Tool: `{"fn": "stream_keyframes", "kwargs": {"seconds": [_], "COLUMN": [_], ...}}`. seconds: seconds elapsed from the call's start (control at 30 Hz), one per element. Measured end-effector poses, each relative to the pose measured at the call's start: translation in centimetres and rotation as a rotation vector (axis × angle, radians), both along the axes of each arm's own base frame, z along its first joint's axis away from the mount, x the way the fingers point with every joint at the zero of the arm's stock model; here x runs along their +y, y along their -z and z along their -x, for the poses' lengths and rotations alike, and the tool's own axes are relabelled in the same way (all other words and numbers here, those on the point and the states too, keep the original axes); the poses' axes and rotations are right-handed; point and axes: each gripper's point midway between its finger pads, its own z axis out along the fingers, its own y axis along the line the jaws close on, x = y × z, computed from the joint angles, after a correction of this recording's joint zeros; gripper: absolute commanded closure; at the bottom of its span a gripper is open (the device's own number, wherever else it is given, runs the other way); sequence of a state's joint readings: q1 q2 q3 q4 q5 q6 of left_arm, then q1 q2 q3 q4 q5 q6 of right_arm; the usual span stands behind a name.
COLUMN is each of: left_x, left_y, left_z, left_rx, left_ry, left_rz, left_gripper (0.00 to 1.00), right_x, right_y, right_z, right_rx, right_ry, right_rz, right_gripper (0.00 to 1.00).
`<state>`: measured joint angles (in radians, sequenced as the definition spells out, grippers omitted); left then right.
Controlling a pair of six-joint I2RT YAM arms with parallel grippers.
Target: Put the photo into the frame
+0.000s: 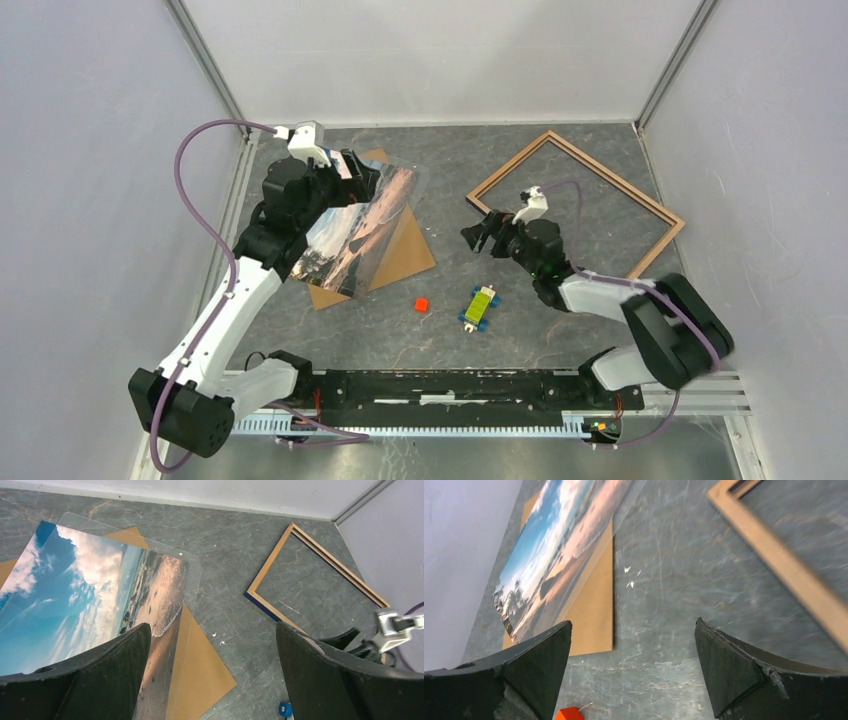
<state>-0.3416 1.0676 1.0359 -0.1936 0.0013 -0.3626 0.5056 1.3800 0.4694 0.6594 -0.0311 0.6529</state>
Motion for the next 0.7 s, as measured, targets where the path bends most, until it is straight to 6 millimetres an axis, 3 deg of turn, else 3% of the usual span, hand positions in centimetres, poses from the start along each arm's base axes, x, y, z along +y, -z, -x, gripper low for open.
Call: {"fn": "stream_keyframes", "kwargs": {"seconds": [0.13,0.23,0.47,0.7], "left_x": [0.2,0.0,-0.8,-1.4], "left_y": [0.6,2.3,7.4,11.8], "left_z": [-0.5,-1.0,-2.0,-2.9], "left_rx": [0.021,0.074,0.244,0.412], "left_ry": [-0.026,-0.030,-0.026,-0.007], "left_rz": [0.004,-0.011,-0.031,0.020], "left_gripper": [0.00,0.00,0.00,0.00], "right_x": [3.2,5.4,10.3,12.0], "right_y": [3.3,3.8,1.8,2.9], "right_z": [0.3,-1.0,-7.6,-14.5], "right_rx": [0.102,0.124,0.089,0.108], "right_ry": [-0.049,-0.067,-0.094,-0.081], "right_rz": [-0.029,-0.056,-0.142,-0.185], "right_gripper": [0.02,0.02,0.04,0.13]}}
